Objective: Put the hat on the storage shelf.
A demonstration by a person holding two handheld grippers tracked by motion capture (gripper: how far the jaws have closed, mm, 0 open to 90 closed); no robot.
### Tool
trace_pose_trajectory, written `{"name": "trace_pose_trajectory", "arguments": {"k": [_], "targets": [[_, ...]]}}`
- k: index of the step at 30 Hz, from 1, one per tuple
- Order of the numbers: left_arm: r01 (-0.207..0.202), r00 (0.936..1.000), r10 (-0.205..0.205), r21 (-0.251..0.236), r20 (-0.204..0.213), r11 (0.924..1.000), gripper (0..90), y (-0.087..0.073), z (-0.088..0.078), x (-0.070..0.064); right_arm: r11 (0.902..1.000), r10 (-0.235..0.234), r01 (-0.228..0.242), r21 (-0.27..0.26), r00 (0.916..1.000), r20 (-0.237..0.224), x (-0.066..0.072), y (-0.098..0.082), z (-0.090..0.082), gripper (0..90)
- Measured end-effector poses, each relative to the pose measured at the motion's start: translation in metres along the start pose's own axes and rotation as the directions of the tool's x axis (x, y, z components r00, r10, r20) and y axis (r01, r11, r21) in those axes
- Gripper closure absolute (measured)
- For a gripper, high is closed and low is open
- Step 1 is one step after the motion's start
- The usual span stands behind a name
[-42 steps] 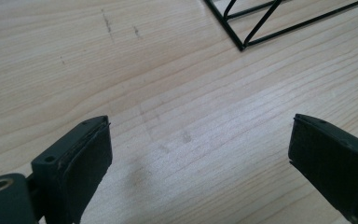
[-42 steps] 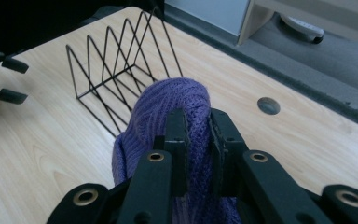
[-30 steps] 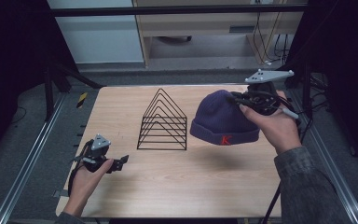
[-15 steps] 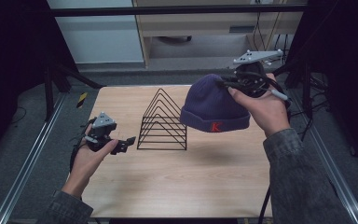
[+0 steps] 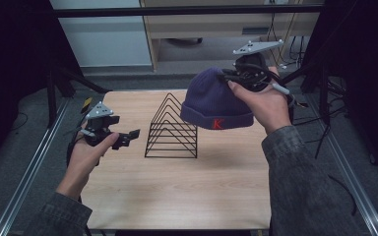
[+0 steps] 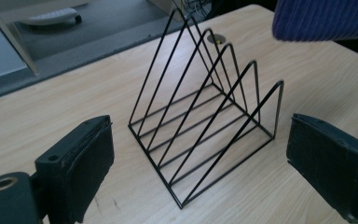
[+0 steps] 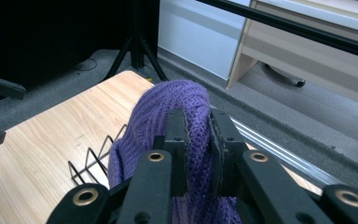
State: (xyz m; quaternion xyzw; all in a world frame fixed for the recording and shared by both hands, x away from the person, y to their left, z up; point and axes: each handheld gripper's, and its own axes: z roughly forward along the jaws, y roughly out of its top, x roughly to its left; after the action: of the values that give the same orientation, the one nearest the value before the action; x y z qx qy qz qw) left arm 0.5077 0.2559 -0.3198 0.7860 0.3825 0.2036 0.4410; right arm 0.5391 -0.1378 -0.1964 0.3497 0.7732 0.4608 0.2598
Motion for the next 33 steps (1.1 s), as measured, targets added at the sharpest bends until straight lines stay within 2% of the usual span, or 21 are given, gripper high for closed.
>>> {"name": "trace_pose_trajectory", "arguments": {"k": [4,8,16,21,29,33], "targets": [[0.012,0.9998,-0.012,-0.018,0.013,0.9998,7.0,0.009,-0.002,0.000,0.9997,0.007,-0.007,-0.021,0.9999,-0.011,0.004,0.009,0.004,79.2],[0.004,0.9998,-0.004,-0.015,0.021,0.9999,7.6,0.016,0.001,0.000,0.9995,-0.003,0.002,-0.031,0.9996,-0.029,0.008,0.016,0.008,79.2],[-0.023,0.9982,0.025,-0.035,0.055,0.9991,9.4,0.035,0.010,-0.004,0.9992,-0.017,0.015,-0.036,0.9975,-0.068,0.021,0.028,0.029,79.2],[-0.037,0.9972,0.040,-0.044,0.064,0.9983,9.5,0.042,0.013,-0.003,0.9988,-0.025,0.021,-0.044,0.9958,-0.088,0.028,0.036,0.037,79.2],[-0.033,0.9953,0.038,-0.059,0.089,0.9977,8.5,0.049,0.024,-0.001,0.9978,-0.035,0.028,-0.060,0.9916,-0.124,0.040,0.051,0.050,79.1],[-0.041,0.9944,0.045,-0.047,0.095,0.9980,6.9,0.051,0.030,0.001,0.9976,-0.030,0.022,-0.066,0.9906,-0.133,0.044,0.055,0.054,79.1]]}}
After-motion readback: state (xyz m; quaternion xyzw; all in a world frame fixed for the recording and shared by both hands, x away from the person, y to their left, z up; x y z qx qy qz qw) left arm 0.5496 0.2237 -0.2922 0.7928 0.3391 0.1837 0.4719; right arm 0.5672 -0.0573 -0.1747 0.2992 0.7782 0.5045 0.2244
